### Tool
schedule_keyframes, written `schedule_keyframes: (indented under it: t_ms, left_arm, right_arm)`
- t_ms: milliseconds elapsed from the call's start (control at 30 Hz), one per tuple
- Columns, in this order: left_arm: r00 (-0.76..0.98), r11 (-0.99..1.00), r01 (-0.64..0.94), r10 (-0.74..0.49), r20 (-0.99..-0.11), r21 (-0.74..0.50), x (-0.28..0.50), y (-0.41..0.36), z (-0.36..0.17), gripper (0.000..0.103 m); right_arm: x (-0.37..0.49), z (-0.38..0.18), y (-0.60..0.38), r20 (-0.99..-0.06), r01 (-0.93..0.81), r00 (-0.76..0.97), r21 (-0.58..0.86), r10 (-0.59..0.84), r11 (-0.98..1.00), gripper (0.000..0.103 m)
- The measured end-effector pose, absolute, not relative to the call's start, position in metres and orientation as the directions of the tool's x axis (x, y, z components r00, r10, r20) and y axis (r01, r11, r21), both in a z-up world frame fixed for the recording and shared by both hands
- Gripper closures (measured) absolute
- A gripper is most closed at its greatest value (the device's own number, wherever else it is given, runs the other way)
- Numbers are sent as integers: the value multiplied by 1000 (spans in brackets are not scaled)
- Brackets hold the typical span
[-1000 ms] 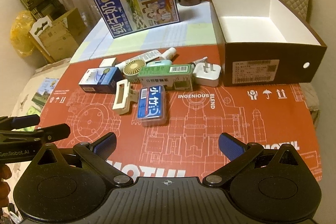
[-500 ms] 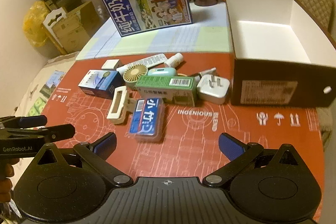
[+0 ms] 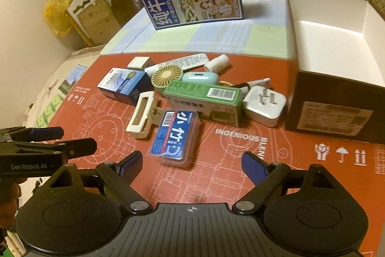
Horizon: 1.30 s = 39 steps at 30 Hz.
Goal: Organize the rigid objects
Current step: 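Grasp the blue toothbrush case with the right tool while the left tool grasps the white hair clip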
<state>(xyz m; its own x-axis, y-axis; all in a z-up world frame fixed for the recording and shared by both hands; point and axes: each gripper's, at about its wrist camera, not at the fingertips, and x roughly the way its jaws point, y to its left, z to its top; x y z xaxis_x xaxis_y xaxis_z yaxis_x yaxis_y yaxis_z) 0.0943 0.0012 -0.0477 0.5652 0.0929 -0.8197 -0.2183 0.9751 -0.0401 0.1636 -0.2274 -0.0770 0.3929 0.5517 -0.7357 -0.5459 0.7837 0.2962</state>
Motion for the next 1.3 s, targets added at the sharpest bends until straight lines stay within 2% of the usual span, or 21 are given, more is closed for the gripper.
schedule_keyframes:
  t_ms: [467,800,867,1133,1300]
  left_arm:
    - [533,993,-104,15,-846,-48,120,41,-75,20]
    - [512,997,-52,-16,-859,-50,132,57,-87,20]
    - [509,998,-34,-31,-860,-56,136,55,-89,20]
    - [511,996,48,-92,-855,-78,158,36,-99,24]
    - [515,992,96,-122,-848,-84,175,22,-109,32]
  right_arm:
    - [167,-114,-170,-765,-495,414,266,494,827,33]
    - [177,-133,-142,-781,-482,444,205,439,852,39]
    - [177,-137,-141,-785,-479,444,200,433,855,47]
    - [171,-136,-163,-788,-452,465,179,402,874,49]
    - [169,-136,-193,-799,-379,484,175,356,909,49]
